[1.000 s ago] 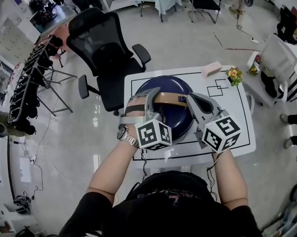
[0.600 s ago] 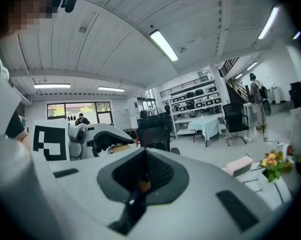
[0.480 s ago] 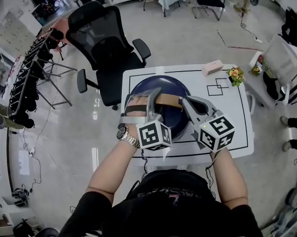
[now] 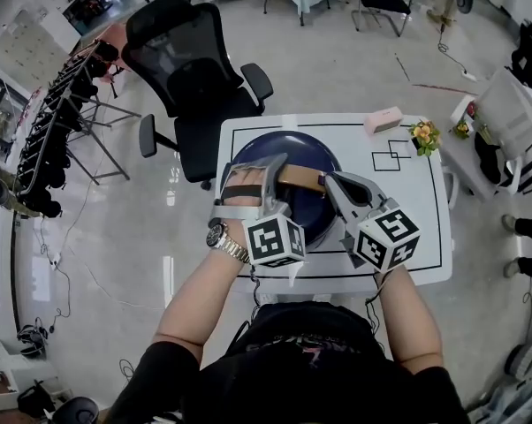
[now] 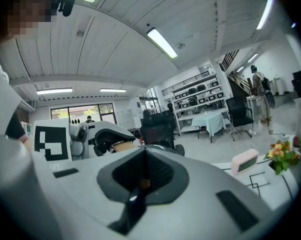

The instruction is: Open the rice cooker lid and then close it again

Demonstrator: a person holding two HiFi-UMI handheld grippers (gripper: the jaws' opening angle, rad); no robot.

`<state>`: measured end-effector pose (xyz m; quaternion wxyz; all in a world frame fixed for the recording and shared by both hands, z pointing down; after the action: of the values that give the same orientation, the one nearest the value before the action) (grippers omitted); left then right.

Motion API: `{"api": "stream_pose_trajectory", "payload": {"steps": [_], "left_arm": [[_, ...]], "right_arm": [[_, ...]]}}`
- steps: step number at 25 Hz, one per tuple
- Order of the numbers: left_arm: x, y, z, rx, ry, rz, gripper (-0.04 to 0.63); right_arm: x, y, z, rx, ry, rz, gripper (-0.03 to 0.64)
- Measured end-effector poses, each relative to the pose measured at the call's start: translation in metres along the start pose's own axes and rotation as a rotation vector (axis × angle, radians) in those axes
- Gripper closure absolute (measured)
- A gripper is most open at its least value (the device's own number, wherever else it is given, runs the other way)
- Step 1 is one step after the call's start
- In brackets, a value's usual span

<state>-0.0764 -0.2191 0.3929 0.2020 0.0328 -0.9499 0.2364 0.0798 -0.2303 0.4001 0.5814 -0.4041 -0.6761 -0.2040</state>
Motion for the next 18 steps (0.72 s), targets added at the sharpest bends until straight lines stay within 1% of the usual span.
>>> {"api": "stream_pose_trajectory", "payload": {"steps": [6, 11, 15, 17, 18], "left_arm": [[0.000, 0.000, -0.002, 0.002, -0.026, 0.028, 0.427], [0.000, 0.000, -0.004, -0.036, -0.023, 0.052, 0.415], [0.003, 0.008, -0.005, -0.089, 0.033, 0.073, 0.414], [0.005, 0.016, -0.006, -0.110, 0.094, 0.086, 0.416], [0.007, 0.020, -0.006, -0.120, 0.137, 0.089, 0.418]], "right_arm": [[0.000, 0.000, 0.000, -0.009, -0.012, -0.005, 0.615], [0.000, -0.001, -0.002, -0.025, -0.002, 0.001, 0.615], [-0.002, -0.002, -0.004, -0.052, 0.026, 0.011, 0.615], [-0.002, 0.000, -0.005, -0.073, 0.039, 0.014, 0.615], [-0.003, 0.001, -0.006, -0.084, 0.048, 0.011, 0.615]]}}
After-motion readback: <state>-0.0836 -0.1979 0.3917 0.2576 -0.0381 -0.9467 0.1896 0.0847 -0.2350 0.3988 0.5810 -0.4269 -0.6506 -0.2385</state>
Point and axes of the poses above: the fingertips, and each gripper's own axes: y backward along the fingers, z to its left, x out of its underside, the point moved 10 cm from there along y, backward along the fingers, and after that the axes turned 1 degree about y, right-handed, at the moved point
